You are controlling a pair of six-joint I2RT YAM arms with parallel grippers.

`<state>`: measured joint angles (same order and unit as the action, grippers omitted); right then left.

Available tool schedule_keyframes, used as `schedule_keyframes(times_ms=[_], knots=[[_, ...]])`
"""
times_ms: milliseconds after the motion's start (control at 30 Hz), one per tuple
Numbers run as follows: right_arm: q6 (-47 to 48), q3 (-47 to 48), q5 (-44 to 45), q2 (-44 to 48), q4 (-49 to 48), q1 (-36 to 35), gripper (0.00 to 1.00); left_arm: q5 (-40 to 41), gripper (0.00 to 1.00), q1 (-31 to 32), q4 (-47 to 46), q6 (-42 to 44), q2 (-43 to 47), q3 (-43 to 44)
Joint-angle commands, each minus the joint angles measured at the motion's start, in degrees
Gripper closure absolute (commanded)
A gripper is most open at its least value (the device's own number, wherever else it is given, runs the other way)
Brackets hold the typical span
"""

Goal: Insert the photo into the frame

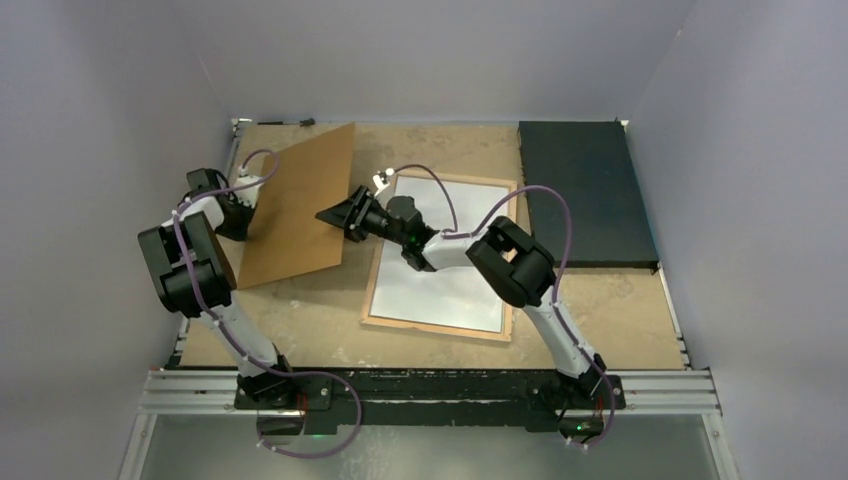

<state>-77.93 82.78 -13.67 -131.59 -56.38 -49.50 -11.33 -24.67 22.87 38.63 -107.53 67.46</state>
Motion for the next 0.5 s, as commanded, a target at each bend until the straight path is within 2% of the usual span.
schedule_keyframes(times_ms=[0, 133, 333, 433, 467], knots=[[-1.41, 1.21, -2.91, -0.85, -8.33, -2.43, 0.38, -11.34, 1.0, 2.07, 14.37, -1.92, -2.07, -3.27], [-0.48, 1.86, -3.45, 0.29, -5.06, -2.51, 0.38, -11.26, 1.0, 2.08, 14.54, -1.89, -1.99, -2.73], [6.5, -1.69, -0.66, 7.87, 8.94, -1.91, 0.46, -10.17, 1.0, 1.78, 14.05, -2.1, -0.96, -1.93], [11.39, -0.19, 1.42, 10.73, 20.75, -1.57, 0.54, -9.85, 0.97, 1.56, 14.83, -1.82, -0.15, 0.35], [12.98, 0.58, 2.26, 11.42, 23.82, -1.57, 0.59, -9.93, 0.94, 1.53, 15.22, -1.69, 0.32, 1.29]])
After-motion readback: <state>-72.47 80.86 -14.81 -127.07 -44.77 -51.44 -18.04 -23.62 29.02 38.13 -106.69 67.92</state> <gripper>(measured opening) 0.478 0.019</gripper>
